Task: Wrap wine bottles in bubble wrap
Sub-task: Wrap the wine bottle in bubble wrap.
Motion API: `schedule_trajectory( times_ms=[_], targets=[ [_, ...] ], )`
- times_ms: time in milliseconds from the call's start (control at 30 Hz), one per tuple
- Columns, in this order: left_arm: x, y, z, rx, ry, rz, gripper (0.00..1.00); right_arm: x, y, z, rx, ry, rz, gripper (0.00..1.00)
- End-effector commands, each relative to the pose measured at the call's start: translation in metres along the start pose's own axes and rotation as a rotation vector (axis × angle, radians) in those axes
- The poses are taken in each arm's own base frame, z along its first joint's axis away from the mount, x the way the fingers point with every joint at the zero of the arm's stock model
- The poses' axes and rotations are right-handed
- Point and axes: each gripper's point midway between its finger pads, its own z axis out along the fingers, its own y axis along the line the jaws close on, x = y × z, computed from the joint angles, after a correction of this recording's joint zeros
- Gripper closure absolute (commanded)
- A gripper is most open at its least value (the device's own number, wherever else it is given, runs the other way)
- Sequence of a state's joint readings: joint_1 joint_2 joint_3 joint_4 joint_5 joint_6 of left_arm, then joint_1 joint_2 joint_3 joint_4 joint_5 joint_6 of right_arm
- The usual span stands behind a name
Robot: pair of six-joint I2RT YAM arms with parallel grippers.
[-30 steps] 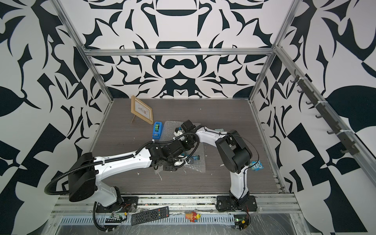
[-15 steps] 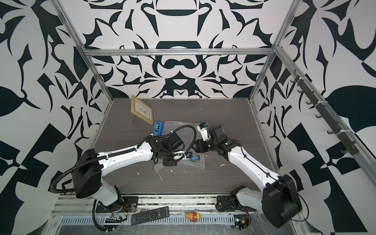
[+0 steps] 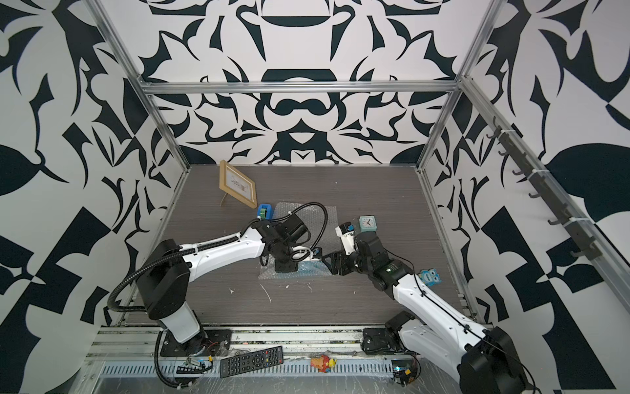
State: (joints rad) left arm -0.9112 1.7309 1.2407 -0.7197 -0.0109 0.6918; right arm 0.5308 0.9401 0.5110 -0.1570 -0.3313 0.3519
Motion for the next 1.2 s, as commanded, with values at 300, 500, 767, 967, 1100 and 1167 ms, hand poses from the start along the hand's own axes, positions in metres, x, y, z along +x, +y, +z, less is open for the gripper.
schedule_trajectory(
  times_ms=[300,500,767,967,1100,1167],
  targets=[
    [0.002,0.008,0.012,0.054,-0.004,-0.024,0.94,-0.013,0.044,-0.019,0.046,-0.089,0.023,0.55],
    [0.004,0.012,0.013,0.054,-0.008,-0.038,0.85,0.008,0.066,0.006,-0.017,-0.052,0.004,0.63],
    [0.003,0.017,0.010,0.036,-0.024,-0.053,0.74,0.001,0.051,0.043,0.082,-0.084,0.014,0.70],
    [-0.005,0.024,0.004,-0.001,-0.069,-0.049,0.69,-0.002,0.043,0.065,0.125,-0.092,-0.009,0.72],
    [-0.004,0.029,0.004,-0.014,-0.068,-0.060,0.68,0.011,0.033,0.080,0.165,-0.037,-0.018,0.73],
    [-0.005,0.033,0.001,-0.018,-0.082,-0.077,0.66,0.017,0.025,0.084,0.192,-0.029,-0.018,0.73]
  ],
)
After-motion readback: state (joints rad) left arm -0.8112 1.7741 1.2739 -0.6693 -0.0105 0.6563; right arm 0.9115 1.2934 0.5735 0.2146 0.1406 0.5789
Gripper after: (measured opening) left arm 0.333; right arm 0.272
